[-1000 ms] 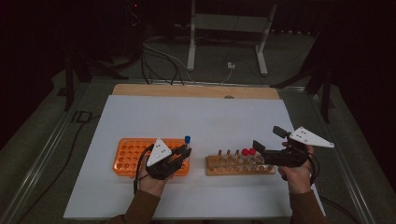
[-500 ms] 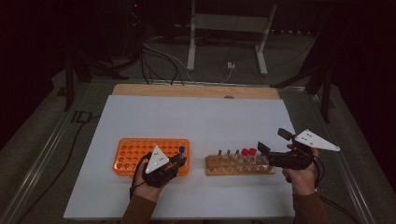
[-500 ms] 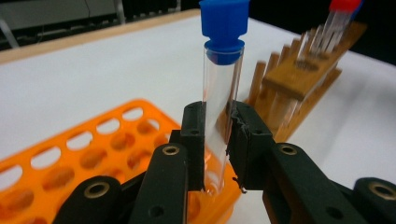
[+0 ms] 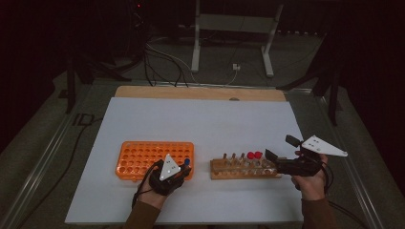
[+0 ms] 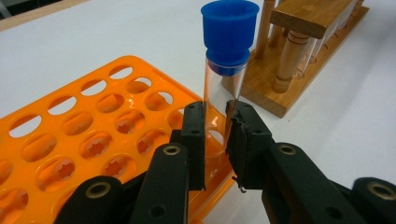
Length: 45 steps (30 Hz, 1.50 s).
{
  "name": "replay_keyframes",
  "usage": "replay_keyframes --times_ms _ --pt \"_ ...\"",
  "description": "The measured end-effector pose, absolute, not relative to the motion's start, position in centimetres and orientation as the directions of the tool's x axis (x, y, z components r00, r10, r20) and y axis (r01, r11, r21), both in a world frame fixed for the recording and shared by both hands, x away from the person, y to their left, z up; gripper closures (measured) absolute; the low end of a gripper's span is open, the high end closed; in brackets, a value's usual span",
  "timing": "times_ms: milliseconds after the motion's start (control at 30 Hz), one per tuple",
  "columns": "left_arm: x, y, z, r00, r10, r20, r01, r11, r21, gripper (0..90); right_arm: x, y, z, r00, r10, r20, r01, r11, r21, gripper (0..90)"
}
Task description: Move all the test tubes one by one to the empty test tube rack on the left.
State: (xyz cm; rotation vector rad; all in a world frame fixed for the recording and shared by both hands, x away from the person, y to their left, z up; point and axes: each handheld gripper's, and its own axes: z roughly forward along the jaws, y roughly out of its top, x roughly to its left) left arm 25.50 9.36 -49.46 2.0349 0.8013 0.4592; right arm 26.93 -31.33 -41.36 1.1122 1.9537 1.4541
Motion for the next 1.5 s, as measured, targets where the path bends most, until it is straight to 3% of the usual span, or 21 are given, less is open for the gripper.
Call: replay_keyframes --times_ms 233,300,400,433,900,1200,1500 --pt "25.6 9.6 -49.5 0.719 0.695 0.000 0.380 -0.394 0.837 77.0 26.9 -31.6 -41.7 -0.582 0.805 0.115 0.361 0.129 0.924 6.6" --pt "25.6 9.6 -49.5 0.720 0.694 -0.008 0.379 -0.383 0.842 72.4 26.9 -31.7 -42.0 -0.589 0.800 0.115 0.373 0.142 0.917 10.8" --pt "25.5 10.0 -49.1 0.720 0.693 -0.041 0.375 -0.339 0.863 61.9 27.1 -31.9 -42.7 -0.604 0.789 0.113 0.396 0.174 0.901 22.5" --pt "25.5 10.1 -48.9 0.722 0.690 -0.049 0.372 -0.327 0.868 61.9 27.1 -31.9 -42.7 -0.604 0.789 0.113 0.396 0.174 0.901 22.5" --pt "25.4 12.6 -47.0 0.716 0.676 -0.174 0.345 -0.126 0.930 36.4 27.0 -31.6 -45.3 -0.654 0.753 0.066 0.430 0.299 0.852 72.4" --pt "25.5 13.5 -46.6 0.688 0.702 -0.183 0.338 -0.087 0.937 32.1 27.0 -30.9 -45.9 -0.655 0.755 0.033 0.419 0.326 0.847 76.1" --pt "25.7 13.4 -46.6 0.668 0.722 -0.182 0.341 -0.080 0.937 20.8 26.9 -30.8 -45.6 -0.653 0.757 0.034 0.414 0.319 0.853 76.9"
